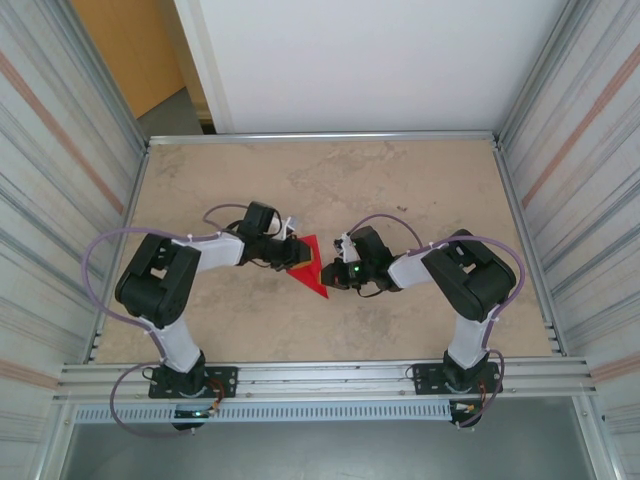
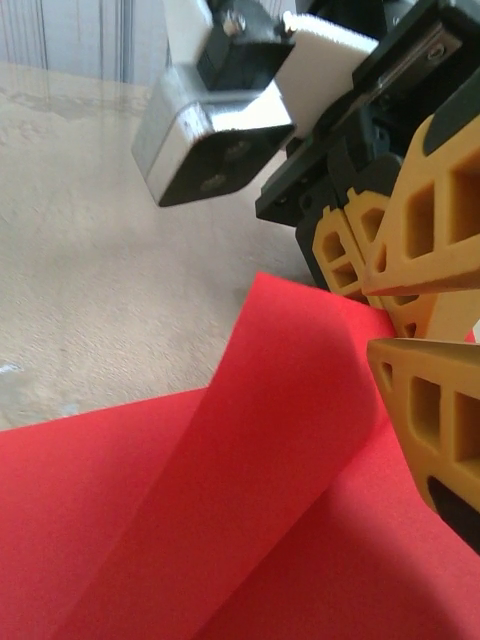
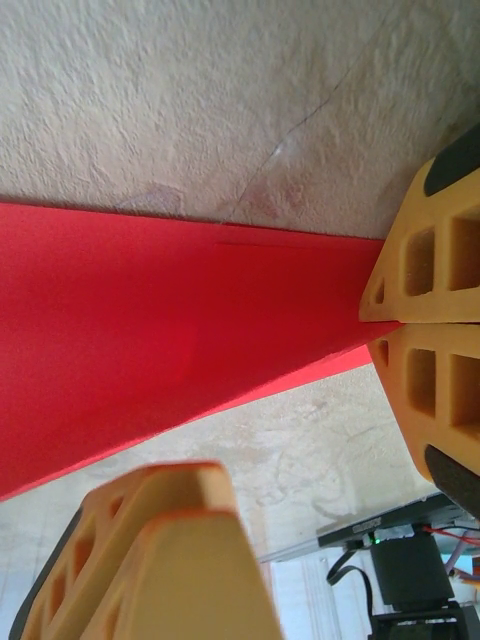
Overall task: Fold a paper plane with a square sheet of paper (pick it up from the middle)
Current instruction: Fourth fold the wing at the center of the table.
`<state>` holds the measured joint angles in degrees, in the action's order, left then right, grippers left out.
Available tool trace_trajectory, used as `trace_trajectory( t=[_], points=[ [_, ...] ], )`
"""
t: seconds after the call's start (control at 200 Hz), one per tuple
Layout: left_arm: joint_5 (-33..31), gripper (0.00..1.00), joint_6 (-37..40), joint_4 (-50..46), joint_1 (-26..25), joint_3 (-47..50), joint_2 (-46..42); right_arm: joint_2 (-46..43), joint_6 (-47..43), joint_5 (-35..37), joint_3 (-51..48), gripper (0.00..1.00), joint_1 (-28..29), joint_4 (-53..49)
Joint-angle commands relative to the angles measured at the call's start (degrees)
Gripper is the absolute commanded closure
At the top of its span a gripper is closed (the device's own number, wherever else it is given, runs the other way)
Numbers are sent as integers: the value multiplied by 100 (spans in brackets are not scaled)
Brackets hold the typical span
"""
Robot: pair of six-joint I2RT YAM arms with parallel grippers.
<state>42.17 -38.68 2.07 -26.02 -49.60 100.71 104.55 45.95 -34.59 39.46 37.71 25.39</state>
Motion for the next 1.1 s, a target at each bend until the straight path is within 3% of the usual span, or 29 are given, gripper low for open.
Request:
trace_trajectory(
  t=[0.0, 0.451, 0.752, 1.098],
  points=[
    [171, 81, 128, 198, -15, -177, 73, -40, 28, -17, -167, 92, -54, -336],
    [142, 84, 123, 193, -15, -331, 414, -38, 70, -22, -155, 90, -62, -340],
    [89, 85, 195, 22, -12, -357, 479, -407, 72, -55, -31, 76, -97, -814],
    [94, 86, 193, 13, -16, -347, 480, -627, 16, -235, 13, 80, -32, -1192]
  ],
)
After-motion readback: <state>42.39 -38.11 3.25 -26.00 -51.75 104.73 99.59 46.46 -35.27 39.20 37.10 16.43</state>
